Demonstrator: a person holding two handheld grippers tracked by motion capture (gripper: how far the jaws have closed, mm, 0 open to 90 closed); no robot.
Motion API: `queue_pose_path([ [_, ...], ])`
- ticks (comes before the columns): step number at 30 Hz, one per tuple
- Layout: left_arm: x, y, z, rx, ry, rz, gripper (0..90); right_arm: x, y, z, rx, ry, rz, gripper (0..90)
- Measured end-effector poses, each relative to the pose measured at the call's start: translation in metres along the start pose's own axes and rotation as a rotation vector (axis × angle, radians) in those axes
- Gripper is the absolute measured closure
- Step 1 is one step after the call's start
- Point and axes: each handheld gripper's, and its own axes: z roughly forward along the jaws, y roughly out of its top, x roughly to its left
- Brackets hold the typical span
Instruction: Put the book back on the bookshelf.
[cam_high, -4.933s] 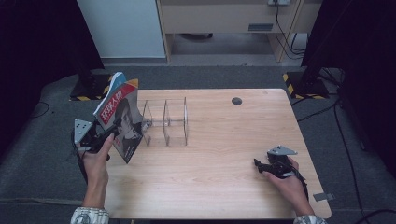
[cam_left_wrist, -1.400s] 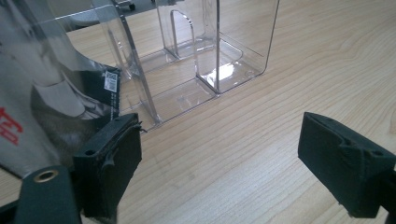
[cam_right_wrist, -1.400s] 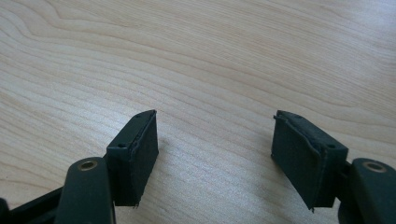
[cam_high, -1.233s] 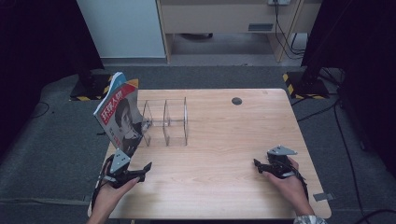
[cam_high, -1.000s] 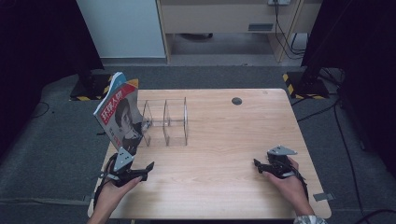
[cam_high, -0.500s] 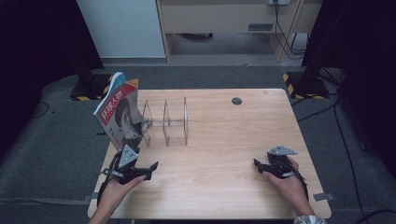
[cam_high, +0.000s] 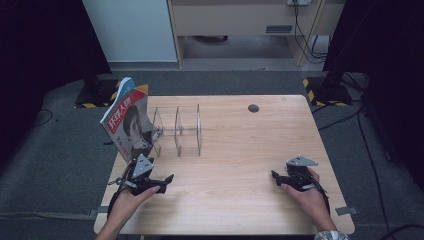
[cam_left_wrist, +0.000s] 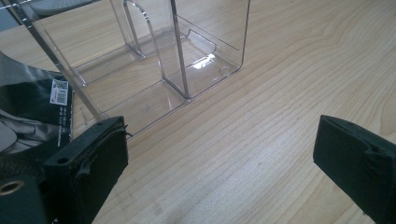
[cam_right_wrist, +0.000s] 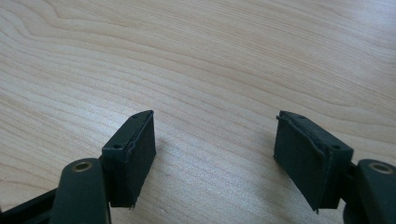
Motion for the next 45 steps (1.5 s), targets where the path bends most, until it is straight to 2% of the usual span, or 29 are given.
queue_pose_path([
  [16, -0.006, 0.011, 0.013, 0.009, -0.007, 0.029, 2.8, 0.0, 0.0, 0.001, 0.006, -0.012, 0.007, 23.4],
  [24, -0.008, 0.017, 0.018, -0.005, -0.014, 0.02, 2.8, 0.0, 0.0, 0.001, 0.008, -0.014, 0.009, 22.7],
  [32, -0.012, 0.02, 0.022, 0.0, -0.023, 0.041, 2.7, 0.0, 0.0, 0.001, 0.01, -0.014, 0.01, 22.3],
  [41, -0.016, 0.027, 0.026, -0.012, -0.034, 0.045, 2.7, 0.0, 0.0, 0.001, 0.012, -0.016, 0.015, 21.6],
  [45, -0.02, 0.032, 0.031, -0.022, -0.043, 0.035, 2.8, 0.001, 0.0, 0.0, 0.015, -0.016, 0.017, 21.4],
])
